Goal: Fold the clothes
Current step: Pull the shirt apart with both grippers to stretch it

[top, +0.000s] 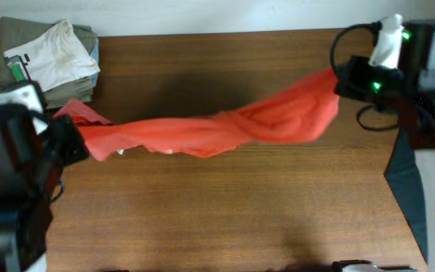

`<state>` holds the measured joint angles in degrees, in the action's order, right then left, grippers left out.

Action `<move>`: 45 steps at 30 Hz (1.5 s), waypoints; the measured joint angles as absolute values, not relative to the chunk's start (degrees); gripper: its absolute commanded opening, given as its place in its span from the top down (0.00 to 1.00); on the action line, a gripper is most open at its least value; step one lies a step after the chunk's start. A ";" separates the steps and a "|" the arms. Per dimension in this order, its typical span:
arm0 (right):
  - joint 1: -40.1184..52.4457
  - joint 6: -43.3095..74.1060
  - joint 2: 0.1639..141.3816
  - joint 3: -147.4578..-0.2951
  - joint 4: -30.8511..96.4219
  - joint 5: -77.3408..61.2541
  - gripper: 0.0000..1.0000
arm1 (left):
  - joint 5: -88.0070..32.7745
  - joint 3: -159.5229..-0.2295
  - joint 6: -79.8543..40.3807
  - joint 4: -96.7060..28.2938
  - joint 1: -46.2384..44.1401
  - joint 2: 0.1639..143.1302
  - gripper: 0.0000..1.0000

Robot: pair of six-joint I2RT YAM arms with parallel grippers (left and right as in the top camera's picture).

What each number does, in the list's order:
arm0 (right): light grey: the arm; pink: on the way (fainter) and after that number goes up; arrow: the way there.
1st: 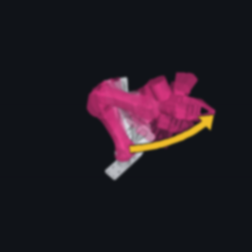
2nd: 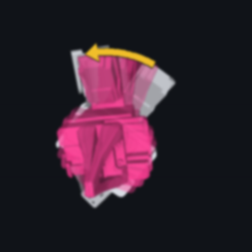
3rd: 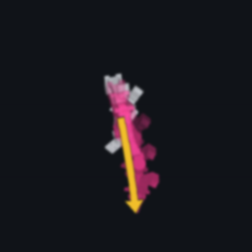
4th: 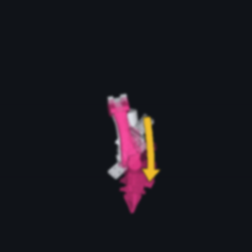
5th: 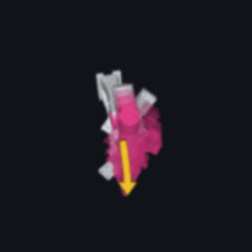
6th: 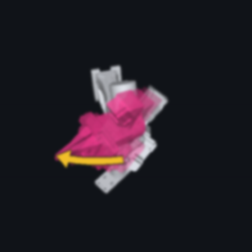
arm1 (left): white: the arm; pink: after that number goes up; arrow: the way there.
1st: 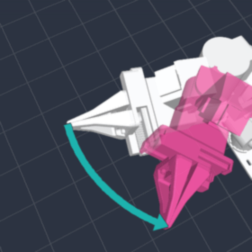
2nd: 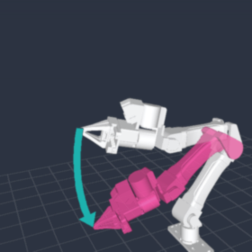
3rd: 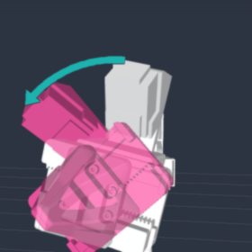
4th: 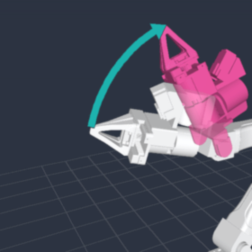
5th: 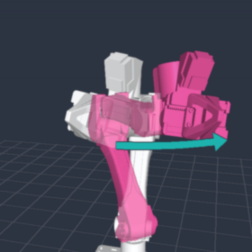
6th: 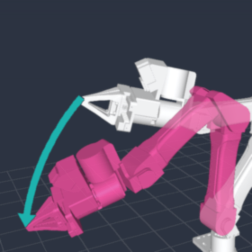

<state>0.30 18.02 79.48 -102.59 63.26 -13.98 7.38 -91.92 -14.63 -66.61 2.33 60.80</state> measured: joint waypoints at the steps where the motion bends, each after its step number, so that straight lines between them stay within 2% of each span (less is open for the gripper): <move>1: 0.27 18.00 78.39 -102.59 63.53 -13.98 0.96 | 7.22 -91.92 -14.63 -66.65 2.33 59.79 0.99; 7: 0.27 18.96 74.54 -102.59 63.48 -12.51 0.96 | 6.79 -91.94 -14.63 -66.65 2.33 54.78 0.99; 12: 0.25 19.66 77.10 -102.65 62.52 -9.06 0.96 | 6.81 -92.07 -14.63 -64.99 2.33 56.82 1.00; 16: 0.21 19.77 85.56 -102.91 62.17 -6.90 0.96 | 6.81 -92.05 -14.63 -64.03 2.33 65.23 0.99; 23: 0.12 19.73 107.72 -102.87 62.89 -5.72 0.94 | 6.31 -91.13 -14.63 -66.70 2.33 88.77 0.99; 24: 0.12 19.79 109.78 -102.87 63.18 -5.56 0.88 | 5.91 -91.09 -14.63 -66.98 2.33 91.53 0.99; 25: 0.12 19.81 111.18 -102.87 63.35 -5.54 0.73 | 5.58 -91.05 -14.63 -67.29 2.33 93.89 0.99; 26: 0.12 19.73 113.03 -102.87 63.46 -5.45 0.41 | 5.15 -91.05 -14.63 -67.35 2.33 96.09 0.99; 29: 0.08 20.25 116.05 -102.85 64.25 -5.37 0.02 | 3.97 -90.96 -14.61 -67.55 2.26 101.03 1.00; 38: 0.08 18.92 116.31 -102.02 65.52 -7.57 0.01 | 3.27 -90.96 -14.63 -67.53 0.10 103.09 0.99; 45: 2.81 17.63 116.31 -93.58 56.97 -10.04 0.02 | 3.18 -90.96 -14.63 -67.59 0.12 103.09 0.99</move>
